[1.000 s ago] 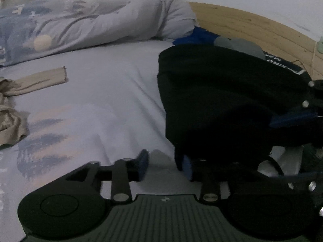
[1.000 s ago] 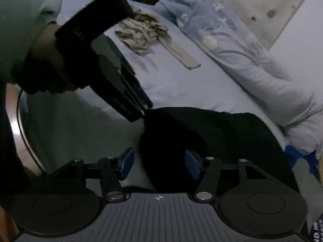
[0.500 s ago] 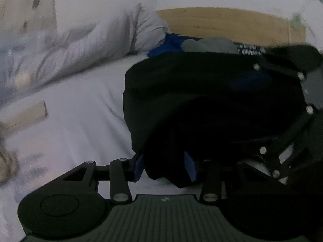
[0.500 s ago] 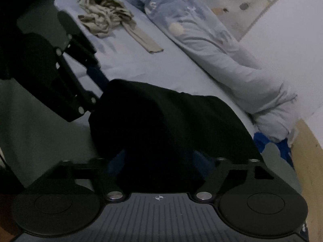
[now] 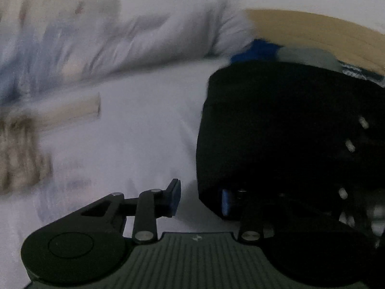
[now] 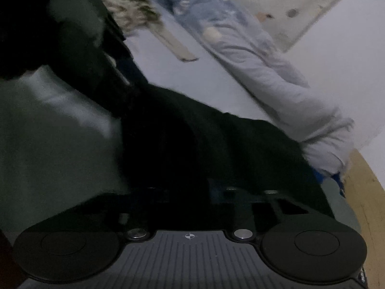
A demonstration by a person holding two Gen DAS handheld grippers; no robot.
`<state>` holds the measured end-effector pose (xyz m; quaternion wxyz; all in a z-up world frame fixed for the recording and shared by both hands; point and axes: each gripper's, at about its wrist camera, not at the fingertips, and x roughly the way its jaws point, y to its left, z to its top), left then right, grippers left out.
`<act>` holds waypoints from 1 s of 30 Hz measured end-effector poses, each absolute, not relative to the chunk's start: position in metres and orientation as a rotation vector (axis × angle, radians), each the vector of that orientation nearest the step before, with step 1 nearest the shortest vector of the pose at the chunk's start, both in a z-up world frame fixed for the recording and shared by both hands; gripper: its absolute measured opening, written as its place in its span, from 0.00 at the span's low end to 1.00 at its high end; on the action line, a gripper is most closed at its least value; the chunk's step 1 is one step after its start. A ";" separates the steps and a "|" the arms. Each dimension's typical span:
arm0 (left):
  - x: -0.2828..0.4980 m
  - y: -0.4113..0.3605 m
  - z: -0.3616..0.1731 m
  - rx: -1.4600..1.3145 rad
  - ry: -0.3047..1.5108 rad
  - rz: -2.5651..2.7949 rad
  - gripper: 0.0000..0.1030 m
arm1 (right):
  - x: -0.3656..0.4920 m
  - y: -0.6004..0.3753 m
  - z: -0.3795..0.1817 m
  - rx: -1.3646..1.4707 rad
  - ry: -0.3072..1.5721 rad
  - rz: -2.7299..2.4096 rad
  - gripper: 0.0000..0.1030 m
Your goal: Fold clothes
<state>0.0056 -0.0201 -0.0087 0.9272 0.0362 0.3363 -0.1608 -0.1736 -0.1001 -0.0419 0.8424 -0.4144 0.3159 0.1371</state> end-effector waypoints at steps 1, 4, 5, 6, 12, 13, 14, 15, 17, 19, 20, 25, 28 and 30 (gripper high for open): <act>0.007 -0.017 -0.012 0.050 0.711 -0.337 0.32 | -0.177 -0.100 -0.046 -0.895 0.676 0.299 0.21; 0.005 -0.003 -0.008 -0.060 0.743 -0.355 0.31 | -0.181 -0.101 -0.046 -0.890 0.690 0.294 0.23; 0.002 0.004 -0.007 -0.112 0.756 -0.356 0.35 | -0.181 -0.102 -0.043 -0.877 0.694 0.291 0.24; 0.000 0.012 -0.005 -0.163 0.767 -0.356 0.38 | -0.181 -0.104 -0.040 -0.852 0.702 0.287 0.24; -0.015 0.060 -0.012 -0.626 0.826 -0.346 0.52 | -0.187 -0.117 -0.022 -0.740 0.724 0.274 0.35; -0.017 0.064 -0.016 -0.706 0.827 -0.345 0.52 | -0.189 -0.119 -0.019 -0.723 0.727 0.271 0.36; -0.019 0.067 -0.021 -0.785 0.824 -0.347 0.52 | -0.191 -0.121 -0.017 -0.706 0.730 0.269 0.36; -0.021 0.070 -0.025 -0.863 0.819 -0.348 0.52 | -0.193 -0.124 -0.014 -0.689 0.733 0.267 0.37; -0.023 0.073 -0.034 -0.987 0.804 -0.354 0.52 | -0.196 -0.128 -0.009 -0.656 0.738 0.262 0.37; -0.025 0.075 -0.039 -1.067 0.781 -0.366 0.52 | -0.200 -0.132 -0.004 -0.622 0.744 0.257 0.37; -0.025 0.076 -0.040 -1.094 0.771 -0.373 0.52 | -0.202 -0.134 -0.001 -0.605 0.747 0.254 0.37; -0.006 0.062 -0.056 -1.171 0.762 -0.381 0.56 | -0.211 -0.147 0.011 -0.532 0.761 0.218 0.37; 0.004 0.050 -0.059 -1.158 0.753 -0.384 0.56 | -0.214 -0.155 0.017 -0.499 0.766 0.194 0.38; 0.008 0.044 -0.056 -1.129 0.745 -0.390 0.41 | -0.216 -0.161 0.022 -0.477 0.770 0.178 0.40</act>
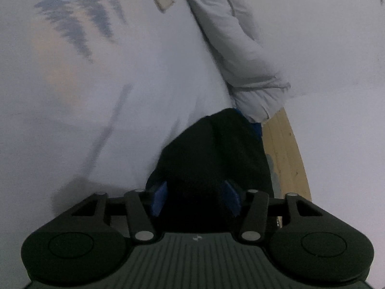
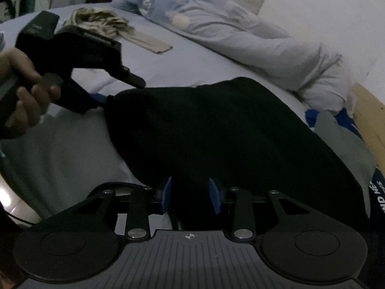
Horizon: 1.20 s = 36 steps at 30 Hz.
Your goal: Fold clothes
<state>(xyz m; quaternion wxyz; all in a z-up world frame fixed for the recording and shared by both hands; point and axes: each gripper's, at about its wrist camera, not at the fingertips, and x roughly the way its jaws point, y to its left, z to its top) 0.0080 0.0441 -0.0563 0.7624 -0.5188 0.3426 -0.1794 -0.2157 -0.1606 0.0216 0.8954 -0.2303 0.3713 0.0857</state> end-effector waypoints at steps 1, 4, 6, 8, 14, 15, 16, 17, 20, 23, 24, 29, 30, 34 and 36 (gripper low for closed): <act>0.009 0.043 -0.055 -1.116 0.746 -0.386 0.35 | -0.217 -0.163 0.024 -0.466 0.771 0.170 0.44; 0.007 0.047 -0.056 -1.111 0.739 -0.390 0.18 | -0.218 -0.183 0.034 -0.417 0.768 0.118 0.53; 0.006 0.049 -0.056 -1.106 0.739 -0.389 0.17 | -0.219 -0.205 0.043 -0.382 0.762 0.064 0.56; 0.005 0.048 -0.053 -1.086 0.738 -0.385 0.17 | -0.217 -0.231 0.051 -0.383 0.757 -0.004 0.60; 0.002 0.048 -0.051 -1.052 0.742 -0.375 0.18 | -0.204 -0.356 0.075 -0.249 0.725 -0.304 0.68; 0.000 0.048 -0.051 -1.048 0.743 -0.371 0.18 | -0.203 -0.374 0.075 -0.220 0.737 -0.338 0.68; -0.001 0.048 -0.050 -1.044 0.743 -0.367 0.18 | -0.201 -0.393 0.075 -0.190 0.749 -0.371 0.68; -0.001 0.047 -0.049 -1.038 0.741 -0.365 0.19 | -0.199 -0.403 0.071 -0.179 0.764 -0.374 0.68; 0.001 0.045 -0.048 -1.034 0.743 -0.359 0.28 | -0.193 -0.425 0.053 -0.163 0.812 -0.357 0.68; 0.002 0.044 -0.052 -1.059 0.744 -0.355 0.36 | -0.188 -0.439 0.043 -0.134 0.834 -0.353 0.67; 0.003 0.044 -0.052 -1.062 0.742 -0.359 0.40 | -0.188 -0.438 0.047 -0.146 0.817 -0.354 0.62; 0.004 0.039 -0.049 -1.062 0.729 -0.374 0.54 | -0.190 -0.431 0.066 -0.204 0.730 -0.353 0.08; 0.004 0.038 -0.049 -1.063 0.727 -0.372 0.55 | -0.191 -0.430 0.070 -0.215 0.712 -0.353 0.07; 0.002 0.035 -0.051 -1.060 0.720 -0.365 0.56 | -0.192 -0.425 0.086 -0.261 0.642 -0.353 0.07; 0.003 0.033 -0.050 -1.052 0.722 -0.366 0.56 | -0.180 -0.433 0.076 -0.258 0.693 -0.351 0.07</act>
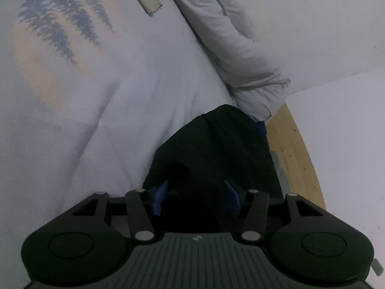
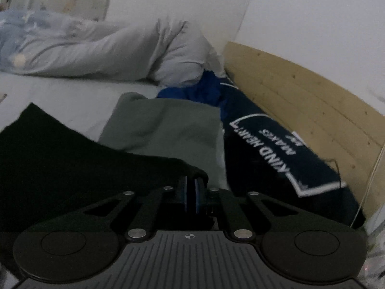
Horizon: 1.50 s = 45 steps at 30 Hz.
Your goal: Fold clothes
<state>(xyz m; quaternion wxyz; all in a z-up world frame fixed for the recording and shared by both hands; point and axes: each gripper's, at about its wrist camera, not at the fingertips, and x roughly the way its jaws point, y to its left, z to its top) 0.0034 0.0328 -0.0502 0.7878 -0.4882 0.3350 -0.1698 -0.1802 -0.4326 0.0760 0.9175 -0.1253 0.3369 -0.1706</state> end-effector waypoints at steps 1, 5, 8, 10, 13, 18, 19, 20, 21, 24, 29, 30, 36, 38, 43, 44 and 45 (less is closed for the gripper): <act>0.004 0.032 -0.050 -1.048 0.724 -0.366 0.56 | -0.174 -0.437 0.070 -0.254 0.724 -0.350 0.08; 0.006 0.032 -0.050 -1.033 0.732 -0.363 0.53 | -0.147 -0.455 0.046 -0.240 0.847 -0.345 0.09; 0.007 0.033 -0.050 -1.042 0.737 -0.361 0.53 | -0.144 -0.445 0.068 -0.200 0.849 -0.364 0.09; 0.009 0.033 -0.050 -1.036 0.741 -0.360 0.53 | -0.158 -0.441 0.082 -0.155 0.824 -0.381 0.09; 0.010 0.031 -0.051 -1.028 0.742 -0.355 0.53 | -0.155 -0.446 0.073 -0.139 0.904 -0.378 0.09; 0.013 0.032 -0.051 -1.014 0.754 -0.346 0.47 | -0.146 -0.456 0.052 -0.117 1.056 -0.368 0.21; 0.013 0.033 -0.051 -1.011 0.761 -0.339 0.42 | -0.148 -0.456 0.052 -0.118 1.055 -0.373 0.26; 0.014 0.033 -0.051 -1.010 0.767 -0.331 0.31 | -0.150 -0.455 0.055 -0.119 1.044 -0.380 0.29; 0.014 0.034 -0.051 -1.014 0.767 -0.332 0.26 | -0.153 -0.453 0.059 -0.121 1.025 -0.388 0.39; 0.013 0.032 -0.042 -0.995 0.747 -0.342 0.17 | -0.162 -0.435 0.081 -0.125 0.946 -0.386 0.55; 0.002 0.012 0.001 -0.882 0.597 -0.426 0.14 | -0.157 -0.384 0.127 -0.106 0.813 -0.256 0.67; -0.001 0.004 0.012 -0.843 0.561 -0.454 0.14 | -0.149 -0.368 0.134 -0.096 0.800 -0.195 0.72; -0.025 -0.055 0.056 -0.667 0.399 -0.671 0.13 | -0.087 -0.284 0.161 -0.051 0.806 0.140 0.81; -0.034 -0.075 0.063 -0.602 0.372 -0.727 0.12 | -0.060 -0.263 0.165 -0.090 0.835 0.207 0.82; -0.050 -0.115 0.073 -0.463 0.339 -0.806 0.12 | 0.008 -0.230 0.158 -0.138 0.985 0.242 0.82; -0.051 -0.121 0.074 -0.450 0.335 -0.814 0.12 | 0.022 -0.224 0.153 -0.157 1.023 0.226 0.82; -0.051 -0.124 0.075 -0.442 0.333 -0.817 0.12 | 0.030 -0.219 0.148 -0.179 1.052 0.216 0.82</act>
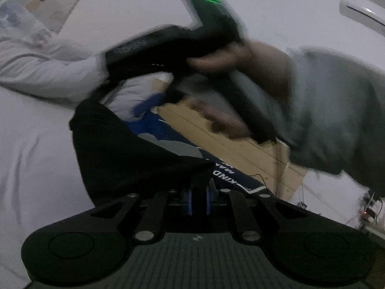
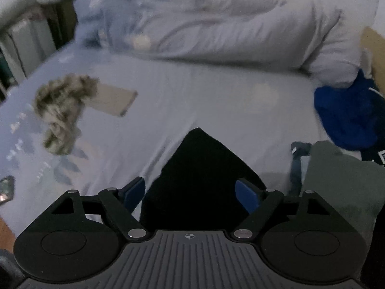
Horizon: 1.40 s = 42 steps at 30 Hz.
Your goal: Fold clothes
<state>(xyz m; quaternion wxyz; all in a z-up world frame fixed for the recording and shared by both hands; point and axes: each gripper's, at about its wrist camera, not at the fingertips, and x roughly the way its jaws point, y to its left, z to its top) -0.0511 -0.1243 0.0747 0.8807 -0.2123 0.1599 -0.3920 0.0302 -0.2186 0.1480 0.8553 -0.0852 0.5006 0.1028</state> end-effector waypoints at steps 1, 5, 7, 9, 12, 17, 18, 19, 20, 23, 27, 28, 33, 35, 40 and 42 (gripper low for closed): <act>-0.051 -0.128 0.076 -0.434 0.332 -0.817 0.12 | 0.040 -0.210 0.141 -0.217 1.092 0.206 0.82; -0.052 -0.139 0.078 -0.405 0.324 -0.828 0.12 | 0.051 -0.173 0.117 -0.348 1.189 0.157 0.82; -0.053 -0.141 0.079 -0.385 0.314 -0.829 0.12 | 0.054 -0.162 0.104 -0.429 1.211 0.122 0.76; -0.054 -0.139 0.078 -0.378 0.310 -0.819 0.12 | 0.055 -0.158 0.093 -0.511 1.222 0.071 0.53; -0.055 -0.130 0.079 -0.405 0.306 -0.805 0.12 | 0.057 -0.155 0.086 -0.518 1.218 0.057 0.31; -0.061 -0.103 0.085 -0.474 0.267 -0.789 0.11 | 0.047 -0.131 0.105 -0.517 1.147 0.106 0.19; -0.062 -0.097 0.087 -0.486 0.258 -0.780 0.11 | 0.046 -0.124 0.110 -0.522 1.134 0.117 0.18; -0.064 -0.090 0.089 -0.499 0.248 -0.772 0.11 | 0.045 -0.116 0.116 -0.527 1.122 0.129 0.18; -0.066 -0.080 0.090 -0.518 0.241 -0.760 0.11 | 0.044 -0.106 0.120 -0.525 1.111 0.147 0.17; -0.074 -0.046 0.093 -0.567 0.221 -0.712 0.11 | 0.042 -0.075 0.132 -0.514 1.082 0.208 0.16; -0.091 0.004 0.096 -0.616 0.198 -0.602 0.11 | 0.040 -0.007 0.135 -0.498 1.067 0.357 0.16; -0.097 0.018 0.094 -0.633 0.199 -0.577 0.11 | 0.039 0.012 0.135 -0.494 1.066 0.401 0.16; -0.140 0.087 0.100 -0.696 0.171 -0.388 0.11 | 0.024 0.112 0.126 -0.490 1.061 0.619 0.16; -0.152 0.110 0.098 -0.710 0.165 -0.355 0.11 | 0.022 0.131 0.117 -0.481 1.069 0.655 0.16; -0.165 0.121 0.079 -0.777 0.228 -0.262 0.11 | 0.017 0.179 0.095 -0.460 1.087 0.745 0.17; -0.174 0.121 0.070 -0.782 0.242 -0.237 0.11 | 0.015 0.199 0.086 -0.451 1.094 0.781 0.20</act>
